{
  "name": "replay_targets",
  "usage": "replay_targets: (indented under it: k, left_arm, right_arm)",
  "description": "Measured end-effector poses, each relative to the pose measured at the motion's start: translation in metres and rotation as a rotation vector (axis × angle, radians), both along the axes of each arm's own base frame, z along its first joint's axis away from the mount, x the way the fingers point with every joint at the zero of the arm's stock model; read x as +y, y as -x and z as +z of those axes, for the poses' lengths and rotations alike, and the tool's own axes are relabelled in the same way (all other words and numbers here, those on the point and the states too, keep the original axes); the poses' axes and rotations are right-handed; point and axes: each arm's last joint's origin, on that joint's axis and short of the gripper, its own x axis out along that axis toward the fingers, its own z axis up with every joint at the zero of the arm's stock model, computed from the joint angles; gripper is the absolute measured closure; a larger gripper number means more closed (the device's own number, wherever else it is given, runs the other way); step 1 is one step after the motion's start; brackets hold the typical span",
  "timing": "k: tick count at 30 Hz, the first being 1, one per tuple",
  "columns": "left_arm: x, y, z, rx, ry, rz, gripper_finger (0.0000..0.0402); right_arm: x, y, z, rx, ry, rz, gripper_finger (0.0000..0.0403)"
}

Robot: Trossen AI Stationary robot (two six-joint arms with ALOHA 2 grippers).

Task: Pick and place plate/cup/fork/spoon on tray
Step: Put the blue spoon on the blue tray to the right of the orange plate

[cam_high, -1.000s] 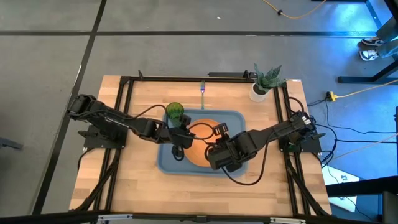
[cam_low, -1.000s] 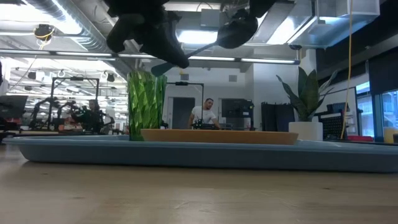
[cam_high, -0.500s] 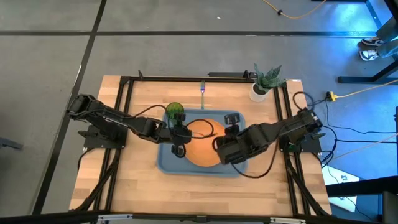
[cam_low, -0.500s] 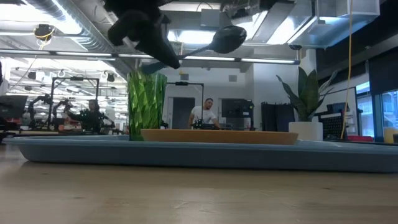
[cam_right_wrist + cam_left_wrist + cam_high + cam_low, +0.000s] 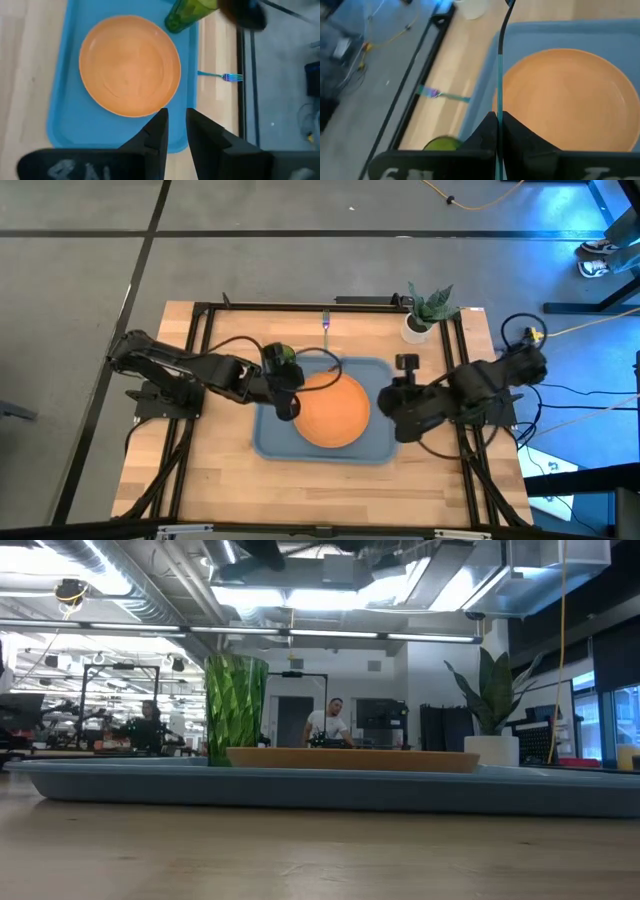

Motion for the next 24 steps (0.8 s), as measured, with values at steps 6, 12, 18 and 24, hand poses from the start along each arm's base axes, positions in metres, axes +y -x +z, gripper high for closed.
replay_targets:
  k: [6,12,18,24]
  left_arm:
    - [-0.001,0.012,0.018,-0.026,0.111,0.171,0.0401]
    - [-0.006,0.002,0.015,-0.103,0.290,0.336,0.0401]
    - [-0.017,-0.029,-0.007,-0.057,0.446,0.480,0.0401]
    - [-0.034,-0.067,-0.025,-0.002,0.603,0.504,0.0401]
  right_arm:
    - [-0.007,0.023,0.018,-0.079,-0.029,-0.003,0.0330]
    - [-0.016,0.041,0.031,-0.102,-0.030,0.064,0.0330]
    - [-0.023,0.059,0.042,-0.123,-0.066,0.114,0.0330]
    - [-0.028,0.074,0.050,-0.153,-0.071,0.153,0.0330]
